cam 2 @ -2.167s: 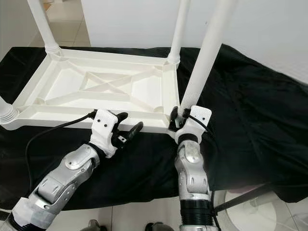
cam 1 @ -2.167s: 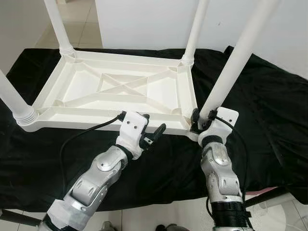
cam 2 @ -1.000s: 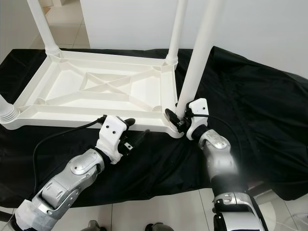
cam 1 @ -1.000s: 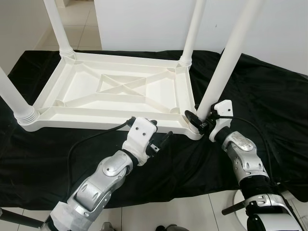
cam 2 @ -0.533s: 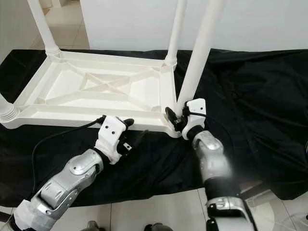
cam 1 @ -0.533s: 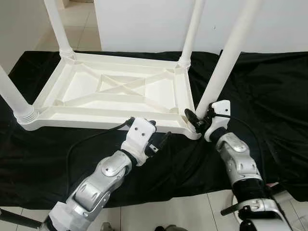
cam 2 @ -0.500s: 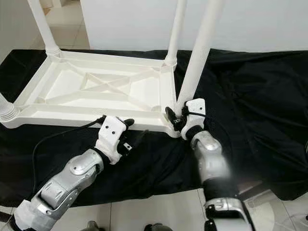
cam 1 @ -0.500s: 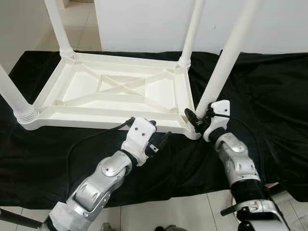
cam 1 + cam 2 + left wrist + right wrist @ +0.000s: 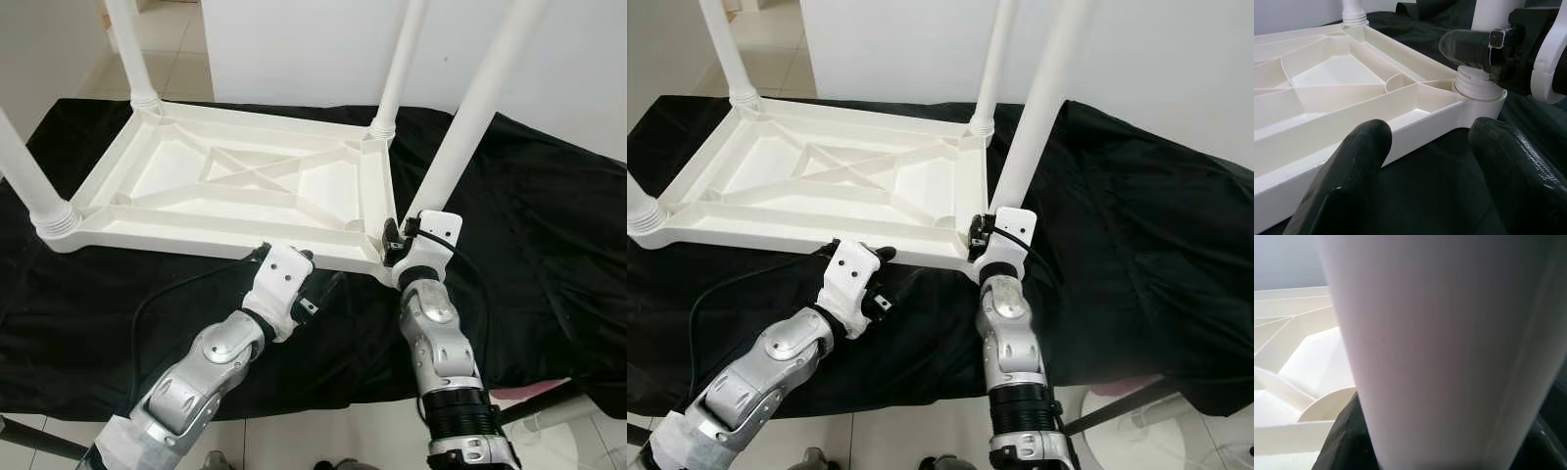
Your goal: Building children table
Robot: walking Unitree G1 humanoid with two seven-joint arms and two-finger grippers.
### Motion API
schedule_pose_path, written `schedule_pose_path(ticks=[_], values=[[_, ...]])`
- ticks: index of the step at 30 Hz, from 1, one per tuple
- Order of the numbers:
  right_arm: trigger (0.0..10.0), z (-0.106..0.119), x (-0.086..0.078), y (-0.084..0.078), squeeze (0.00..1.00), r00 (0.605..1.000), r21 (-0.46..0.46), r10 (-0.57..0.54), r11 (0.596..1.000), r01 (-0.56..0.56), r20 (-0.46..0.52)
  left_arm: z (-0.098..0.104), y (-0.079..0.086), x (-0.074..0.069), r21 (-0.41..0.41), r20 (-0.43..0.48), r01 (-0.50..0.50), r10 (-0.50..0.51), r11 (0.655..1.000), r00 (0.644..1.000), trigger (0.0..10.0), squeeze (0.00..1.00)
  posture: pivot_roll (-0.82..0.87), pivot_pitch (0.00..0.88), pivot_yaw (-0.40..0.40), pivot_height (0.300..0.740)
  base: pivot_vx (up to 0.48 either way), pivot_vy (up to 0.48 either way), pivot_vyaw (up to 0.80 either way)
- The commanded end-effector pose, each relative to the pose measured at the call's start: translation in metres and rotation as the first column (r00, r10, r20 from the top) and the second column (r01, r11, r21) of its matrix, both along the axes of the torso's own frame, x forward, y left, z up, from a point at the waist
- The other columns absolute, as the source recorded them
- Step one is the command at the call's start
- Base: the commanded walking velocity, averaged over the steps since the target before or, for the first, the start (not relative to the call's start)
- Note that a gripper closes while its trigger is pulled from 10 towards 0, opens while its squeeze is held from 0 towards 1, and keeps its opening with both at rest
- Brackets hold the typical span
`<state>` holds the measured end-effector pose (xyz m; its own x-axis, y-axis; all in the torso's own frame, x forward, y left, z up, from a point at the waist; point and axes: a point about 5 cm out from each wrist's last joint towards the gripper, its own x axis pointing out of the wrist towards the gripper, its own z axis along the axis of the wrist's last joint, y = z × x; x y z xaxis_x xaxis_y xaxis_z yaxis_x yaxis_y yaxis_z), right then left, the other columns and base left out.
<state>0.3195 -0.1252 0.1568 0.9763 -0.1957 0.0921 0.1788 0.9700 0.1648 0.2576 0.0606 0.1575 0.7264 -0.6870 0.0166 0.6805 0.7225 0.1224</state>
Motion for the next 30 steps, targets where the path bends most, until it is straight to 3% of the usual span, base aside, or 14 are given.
schedule_pose_path(ticks=[1, 5, 6, 15, 16, 17, 18, 20, 21, 24, 27, 28, 29, 30], values=[[10.0, 0.0, -0.004, -0.004, 0.0, 1.0, 0.061, -0.022, 0.998, 0.021, 0.006, 0.0, -0.004, -0.007, 0.009, -0.013, 0.121, -0.121, 0.993, 0.993, 10.0, 0.0, 0.02, 0.071, -0.071, 0.74, 0.0, 0.0, 0.0], [10.0, 0.002, -0.005, -0.005, 0.0, 1.0, 0.042, 0.013, 0.999, -0.014, 0.024, 0.001, -0.003, -0.007, 0.009, -0.012, 0.116, -0.116, 0.993, 0.993, 10.0, 0.0, 0.02, 0.068, -0.072, 0.74, 0.0, 0.0, 0.0], [10.0, 0.003, -0.005, -0.007, 1.0, 1.0, 0.039, 0.011, 0.999, -0.011, 0.024, 0.0, -0.002, -0.006, 0.017, -0.005, 0.112, -0.112, 0.994, 0.994, 10.0, 0.0, 0.02, 0.066, -0.074, 0.74, 0.0, 0.0, 0.0], [10.0, 0.008, -0.01, -0.015, 1.0, 0.998, -0.008, 0.035, 0.999, -0.034, 0.061, 0.002, -0.002, -0.003, 0.02, 0.013, 0.096, -0.097, 0.995, 0.995, 10.0, 0.0, 0.02, 0.059, -0.082, 0.74, 0.0, 0.0, 0.0], [10.0, 0.007, -0.01, -0.017, 0.93, 0.994, -0.007, 0.086, 0.996, -0.086, 0.064, 0.002, -0.002, -0.003, 0.019, 0.015, 0.093, -0.093, 0.996, 0.996, 10.0, 0.0, 0.02, 0.058, -0.082, 0.74, 0.0, 0.0, 0.0], [10.0, 0.007, -0.01, -0.017, 0.93, 0.994, -0.007, 0.086, 0.996, -0.086, 0.064, 0.002, -0.002, -0.003, 0.019, 0.015, 0.093, -0.093, 0.996, 0.996, 10.0, 0.0, 0.02, 0.058, -0.082, 0.74, 0.0, 0.0, 0.0], [10.0, 0.006, -0.009, -0.019, 0.0, 0.986, -0.027, 0.153, 0.988, -0.151, 0.066, 0.002, -0.002, -0.002, 0.02, 0.019, 0.088, -0.088, 0.996, 0.996, 10.0, 0.0, 0.02, 0.06, -0.08, 0.74, 0.0, 0.0, 0.0], [10.0, 0.005, -0.009, -0.024, 0.0, 0.961, -0.055, 0.268, 0.963, -0.265, 0.067, 0.003, -0.002, -0.002, 0.018, 0.024, 0.082, -0.082, 0.996, 0.996, 10.0, 0.0, 0.01, 0.061, -0.079, 0.74, 0.0, 0.0, 0.0], [10.0, 0.005, -0.009, -0.024, 0.0, 0.961, -0.055, 0.268, 0.963, -0.265, 0.067, 0.003, -0.002, -0.002, 0.018, 0.024, 0.082, -0.082, 0.996, 0.996, 10.0, 0.0, 0.01, 0.061, -0.079, 0.74, 0.0, 0.0, 0.0], [10.0, 0.003, -0.005, -0.03, 0.0, 0.907, -0.139, 0.42, 0.901, -0.411, 0.043, 0.004, -0.002, 0.0, 0.021, 0.029, 0.079, -0.08, 0.997, 0.996, 10.0, 0.0, 0.01, 0.065, -0.074, 0.74, 0.0, 0.0, 0.0], [10.0, 0.003, -0.004, -0.031, 0.0, 0.889, -0.162, 0.456, 0.881, -0.444, 0.041, 0.004, -0.001, 0.001, 0.021, 0.031, 0.078, -0.079, 0.997, 0.996, 10.0, 0.0, 0.01, 0.065, -0.07, 0.74, 0.0, 0.0, 0.0], [10.0, 0.002, -0.002, -0.03, 0.0, 0.827, -0.218, 0.562, 0.809, -0.546, 0.017, 0.005, -0.001, 0.002, 0.02, 0.034, 0.077, -0.078, 0.997, 0.996, 10.0, 0.0, 0.0, 0.067, -0.064, 0.74, 0.0, 0.0, 0.0], [10.0, 0.002, -0.002, -0.03, 0.0, 0.827, -0.218, 0.562, 0.809, -0.546, 0.017, 0.005, -0.001, 0.002, 0.02, 0.034, 0.077, -0.078, 0.997, 0.996, 10.0, 0.0, 0.0, 0.067, -0.064, 0.74, 0.0, 0.0, 0.0], [10.0, -0.001, -0.001, -0.03, 0.0, 0.797, -0.239, 0.604, 0.773, -0.588, -0.01, 0.005, -0.001, 0.002, 0.019, 0.036, 0.078, -0.078, 0.997, 0.996, 10.0, 0.0, 0.0, 0.067, -0.064, 0.74, 0.0, 0.0, 0.0]])
